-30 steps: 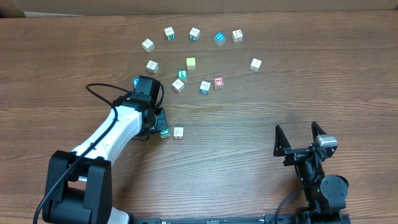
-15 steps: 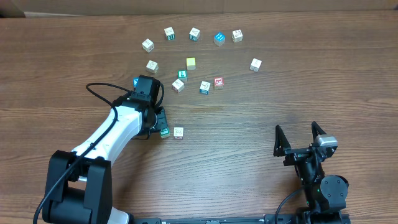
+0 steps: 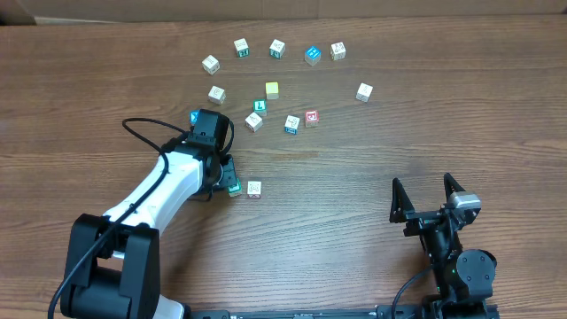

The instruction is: Form a horizontal line

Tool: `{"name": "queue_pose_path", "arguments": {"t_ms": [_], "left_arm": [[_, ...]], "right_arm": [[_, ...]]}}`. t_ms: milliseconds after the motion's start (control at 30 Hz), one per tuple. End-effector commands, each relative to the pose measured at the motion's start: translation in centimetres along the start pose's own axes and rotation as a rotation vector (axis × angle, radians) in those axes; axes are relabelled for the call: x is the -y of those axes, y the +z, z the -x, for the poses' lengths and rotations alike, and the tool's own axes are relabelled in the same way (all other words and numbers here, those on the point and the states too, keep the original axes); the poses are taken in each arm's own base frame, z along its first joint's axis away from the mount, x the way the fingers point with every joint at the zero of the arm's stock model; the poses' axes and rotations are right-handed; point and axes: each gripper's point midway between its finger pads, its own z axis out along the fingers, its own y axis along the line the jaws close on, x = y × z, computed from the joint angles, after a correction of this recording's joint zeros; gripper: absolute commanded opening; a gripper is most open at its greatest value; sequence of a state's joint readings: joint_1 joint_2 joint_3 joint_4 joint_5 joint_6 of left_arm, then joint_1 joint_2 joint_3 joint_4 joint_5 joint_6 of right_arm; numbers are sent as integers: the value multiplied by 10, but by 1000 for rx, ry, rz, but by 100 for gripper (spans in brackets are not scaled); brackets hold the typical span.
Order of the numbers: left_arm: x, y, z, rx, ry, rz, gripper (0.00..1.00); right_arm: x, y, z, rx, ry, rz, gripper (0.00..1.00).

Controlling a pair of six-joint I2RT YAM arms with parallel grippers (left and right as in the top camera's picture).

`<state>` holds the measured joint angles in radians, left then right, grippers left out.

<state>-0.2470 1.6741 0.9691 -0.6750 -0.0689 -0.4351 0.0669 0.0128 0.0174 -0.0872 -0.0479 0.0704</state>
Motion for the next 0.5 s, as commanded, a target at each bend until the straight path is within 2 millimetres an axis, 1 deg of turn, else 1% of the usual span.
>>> {"name": "queue_pose_path", "arguments": {"t_ms": [0,267,467], "left_arm": [[0,9,-12,-29,10,-4,4],[1,9,-12,-29,18,-13,6],[12,9,-9,-19,98,-72,5]], "right_arm": [[-1,0,-1,6,-9,5,100],[-1,0,-1,6,-9,5,100],[-1,0,-1,6,-9,5,100]]}}
